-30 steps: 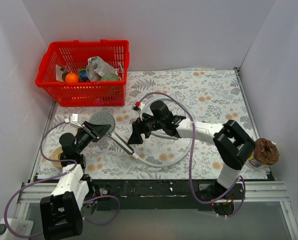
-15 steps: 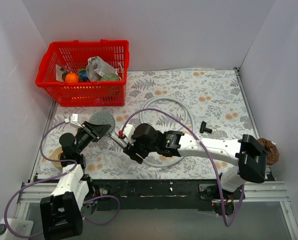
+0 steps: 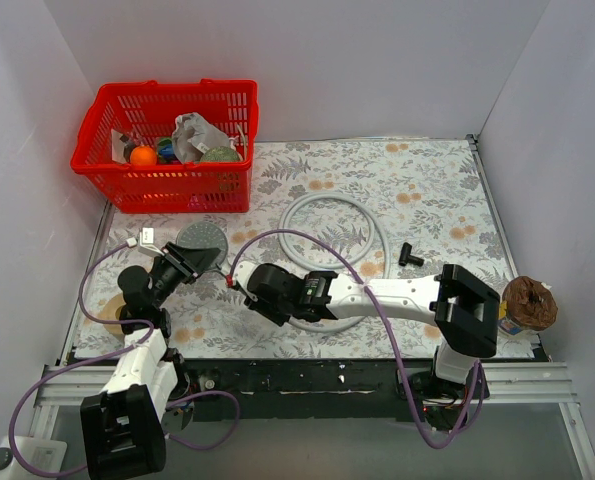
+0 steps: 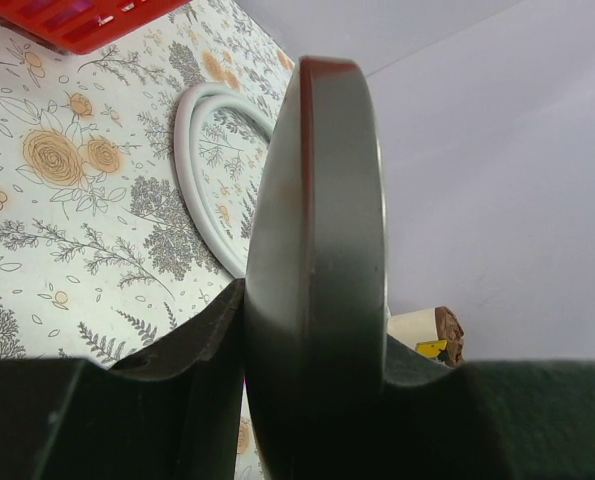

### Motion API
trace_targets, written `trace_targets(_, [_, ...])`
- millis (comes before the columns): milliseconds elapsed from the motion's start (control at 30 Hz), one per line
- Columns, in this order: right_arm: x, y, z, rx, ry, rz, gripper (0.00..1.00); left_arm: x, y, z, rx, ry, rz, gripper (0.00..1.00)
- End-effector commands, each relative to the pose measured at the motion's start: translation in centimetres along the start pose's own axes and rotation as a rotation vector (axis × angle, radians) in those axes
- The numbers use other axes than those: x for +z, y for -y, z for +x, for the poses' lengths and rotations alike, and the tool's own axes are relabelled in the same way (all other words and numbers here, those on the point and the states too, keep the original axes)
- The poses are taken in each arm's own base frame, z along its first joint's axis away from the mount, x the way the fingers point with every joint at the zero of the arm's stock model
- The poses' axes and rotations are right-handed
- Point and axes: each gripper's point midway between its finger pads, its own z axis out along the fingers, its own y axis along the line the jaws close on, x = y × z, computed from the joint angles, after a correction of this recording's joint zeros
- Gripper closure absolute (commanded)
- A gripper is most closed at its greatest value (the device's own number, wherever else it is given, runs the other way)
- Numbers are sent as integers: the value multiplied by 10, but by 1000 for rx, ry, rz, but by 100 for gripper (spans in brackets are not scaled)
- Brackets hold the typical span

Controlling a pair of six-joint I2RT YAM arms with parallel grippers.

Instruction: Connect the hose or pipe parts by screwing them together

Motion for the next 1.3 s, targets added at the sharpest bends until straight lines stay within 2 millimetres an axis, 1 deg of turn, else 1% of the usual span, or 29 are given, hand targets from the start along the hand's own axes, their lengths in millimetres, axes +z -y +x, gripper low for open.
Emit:
trace_targets(0, [-4,12,-39,34,118,57,74,-1,16,2,21,-26,59,100])
trace_targets(67, [-3,12,-42,53,135,47,82,-1,16,2,17,-26,58,100])
trace_targets(133, [-3,9,-47,65,160,20,98,-1,16,2,19,-26,61,100])
trace_targets(167, [-1,10,-45,73,162,15,99,-2,17,2,20,-27,65,100])
trace_targets(200, [-4,9,-54,80,209,1,99,-1,17,2,17,-29,64,100])
trace_targets(233, [-5,2,-56,78,226,-46,99,-2,17,3,16,-32,66,100])
trace_targets(267, [-3,2,-52,78,229,-66,99,-2,18,3,19,-32,71,100])
trace_targets(300, [-7,2,-58,81,262,-89,99,-2,18,3,14,-37,73,100])
trace_targets(333, [-10,-6,-66,78,302,-150,99,-2,20,4,10,-40,77,100])
trace_targets(367, [-9,-2,-63,87,310,-166,99,-2,20,4,11,-41,81,100])
trace_targets(400, [-16,-6,-70,89,355,-210,99,-2,21,5,8,-45,83,100])
trace_targets(433, [-25,-12,-84,82,429,-273,99,-3,22,5,6,-46,85,100])
trace_targets(500, [-35,-7,-88,105,486,-311,99,-3,22,5,1,-47,86,100])
trace_targets(533, [-43,-11,-93,104,521,-359,99,-3,22,5,3,-46,88,100])
trace_targets(600, [-57,-3,-108,108,609,-391,99,-3,22,5,5,-47,90,100])
trace_targets(633, [-61,-9,-105,107,614,-443,99,-3,23,6,3,-51,92,100])
trace_targets(667, [-66,-5,-111,105,653,-462,99,-3,23,6,3,-53,94,100])
trace_targets(700, [-71,-6,-112,107,666,-494,99,-3,23,6,1,-54,96,100])
trace_targets(733, [-76,-13,-110,112,664,-564,99,-3,24,7,2,-59,100,100])
trace_targets(767, [-79,-9,-111,122,674,-582,99,-3,25,7,4,-60,105,100])
trace_targets(833, [-83,-12,-111,135,681,-644,99,-4,27,7,5,-64,114,100])
trace_targets(900, [-87,-6,-115,145,719,-675,99,-5,32,8,13,-71,134,100])
trace_targets(933, [-91,-9,-113,148,719,-722,99,-5,33,8,9,-72,136,100])
trace_targets(1000, [-89,-5,-108,206,711,-769,99,-5,33,9,12,-71,137,100])
trace_targets(1033, [-95,-2,-111,193,743,-794,99,-5,33,9,9,-72,137,100])
trace_targets(1100, [-94,-5,-106,224,723,-850,99,-5,33,9,7,-72,137,100])
trace_targets(1133, [-97,-1,-108,222,744,-860,99,-5,34,8,10,-72,140,100])
trace_targets(1233, [-87,3,-103,277,687,-875,99,-5,33,7,19,-64,134,100])
trace_targets(1267, [-84,7,-104,258,687,-849,82,-4,33,5,24,-60,132,100])
